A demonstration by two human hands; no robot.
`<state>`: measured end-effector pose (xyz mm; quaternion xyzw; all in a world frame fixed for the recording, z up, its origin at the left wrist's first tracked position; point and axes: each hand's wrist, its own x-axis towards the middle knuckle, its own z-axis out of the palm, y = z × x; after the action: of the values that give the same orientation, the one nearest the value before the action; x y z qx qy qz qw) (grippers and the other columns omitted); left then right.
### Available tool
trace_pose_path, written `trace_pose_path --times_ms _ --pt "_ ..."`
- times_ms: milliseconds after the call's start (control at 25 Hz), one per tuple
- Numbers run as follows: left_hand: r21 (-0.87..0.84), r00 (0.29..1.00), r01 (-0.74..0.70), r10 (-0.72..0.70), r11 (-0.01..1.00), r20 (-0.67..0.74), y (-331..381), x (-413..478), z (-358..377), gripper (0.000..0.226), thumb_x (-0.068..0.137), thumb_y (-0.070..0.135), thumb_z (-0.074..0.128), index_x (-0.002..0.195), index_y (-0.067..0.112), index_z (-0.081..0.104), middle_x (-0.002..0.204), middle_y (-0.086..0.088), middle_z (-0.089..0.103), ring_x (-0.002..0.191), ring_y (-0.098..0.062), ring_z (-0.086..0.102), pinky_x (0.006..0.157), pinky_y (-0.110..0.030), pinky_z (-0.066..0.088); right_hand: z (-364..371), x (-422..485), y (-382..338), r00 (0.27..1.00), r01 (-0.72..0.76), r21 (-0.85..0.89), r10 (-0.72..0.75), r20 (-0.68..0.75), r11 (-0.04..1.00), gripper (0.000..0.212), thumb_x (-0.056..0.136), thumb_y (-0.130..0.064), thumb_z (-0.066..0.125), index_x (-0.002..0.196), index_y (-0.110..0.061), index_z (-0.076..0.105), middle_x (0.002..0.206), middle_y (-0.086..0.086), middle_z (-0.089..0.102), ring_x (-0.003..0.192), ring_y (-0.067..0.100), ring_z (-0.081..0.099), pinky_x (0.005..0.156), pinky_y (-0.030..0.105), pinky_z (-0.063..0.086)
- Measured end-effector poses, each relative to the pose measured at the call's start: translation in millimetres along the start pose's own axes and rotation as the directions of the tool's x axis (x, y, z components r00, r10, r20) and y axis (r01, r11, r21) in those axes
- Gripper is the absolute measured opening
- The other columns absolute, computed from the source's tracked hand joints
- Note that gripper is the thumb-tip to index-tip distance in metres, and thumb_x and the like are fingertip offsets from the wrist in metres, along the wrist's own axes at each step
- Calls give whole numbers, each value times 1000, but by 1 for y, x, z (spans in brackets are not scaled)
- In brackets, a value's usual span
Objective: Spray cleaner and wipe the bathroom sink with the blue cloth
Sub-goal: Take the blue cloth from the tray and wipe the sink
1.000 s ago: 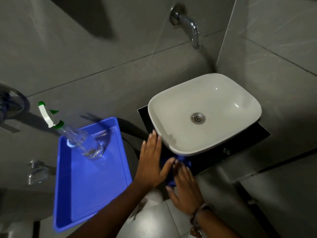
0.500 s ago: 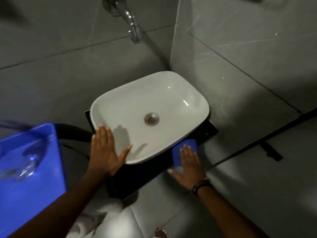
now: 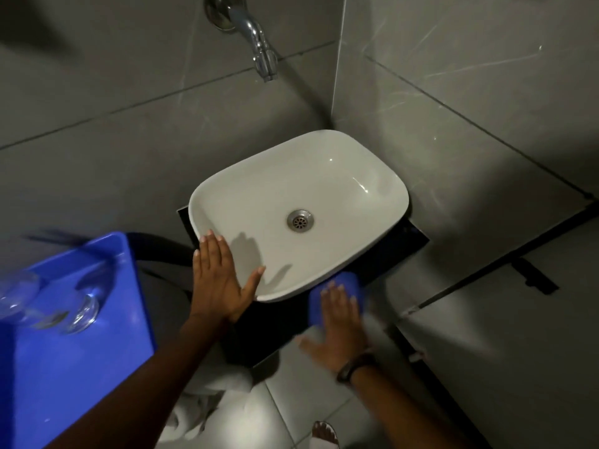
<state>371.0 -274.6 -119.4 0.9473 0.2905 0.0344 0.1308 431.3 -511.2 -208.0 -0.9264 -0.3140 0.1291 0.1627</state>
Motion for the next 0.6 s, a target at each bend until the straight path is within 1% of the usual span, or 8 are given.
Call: trace_pose_path --times_ms 120,240,320,360,400,440,480,600 --pt "-184 996 68 -57 981 67 5 -14 -8 109 79 75 17 153 -3 0 163 -25 -8 152 -33 -11 123 -44 -8 44 -43 -89 949 258 -108 -231 212 960 103 55 -63 64 142 -14 39 149 9 44 138 30 36 114 45 15" --pt "-388 999 30 -19 921 31 -15 -67 -18 100 84 74 14 154 4 -6 162 -13 -18 150 -21 -21 120 -32 -18 30 -45 -130 936 212 -27 -195 292 977 73 60 -40 71 128 -20 58 132 1 63 126 19 55 110 42 40" --pt "-484 1000 24 -27 875 0 -39 -106 -29 87 91 67 15 153 9 -6 161 -3 -18 149 -14 -20 118 -24 -19 23 -42 -133 947 253 -114 -222 232 961 59 74 -27 62 131 -15 55 138 5 57 130 22 51 111 41 39" --pt "-551 997 64 -71 832 9 -50 -120 -35 77 96 58 19 153 11 -3 162 0 -14 150 -11 -16 120 -25 -15 17 -42 -132 943 247 10 -243 226 969 51 81 -20 56 131 -12 53 139 9 56 130 25 50 113 39 36" --pt "-639 990 130 -130 758 48 -61 -129 -44 68 102 49 27 154 12 4 163 1 -5 151 -9 -8 123 -27 -8 7 -44 -137 952 115 266 -182 244 957 42 87 -16 53 128 -10 55 133 12 59 124 26 54 109 36 40" --pt "-725 971 230 -198 649 131 -78 -140 -57 60 105 39 36 154 12 14 164 1 8 151 -9 4 124 -29 2 -1 -48 -153 952 -55 508 -109 287 859 33 91 -14 53 123 -8 58 123 13 65 114 25 59 101 34 45" --pt "-793 941 333 -228 510 249 -92 -145 -68 57 103 32 45 153 11 25 160 1 25 148 -11 21 122 -27 16 -9 -51 -167 940 -214 690 -46 337 691 28 92 -12 54 119 -5 59 112 12 68 105 24 62 92 32 49" --pt "-834 841 540 -91 115 533 -139 -161 -93 47 91 24 62 131 0 55 120 -6 64 105 -13 63 85 -18 51 -19 -53 -221 899 -412 884 -63 434 223 31 88 -9 56 117 2 60 96 6 74 91 20 67 86 34 52"
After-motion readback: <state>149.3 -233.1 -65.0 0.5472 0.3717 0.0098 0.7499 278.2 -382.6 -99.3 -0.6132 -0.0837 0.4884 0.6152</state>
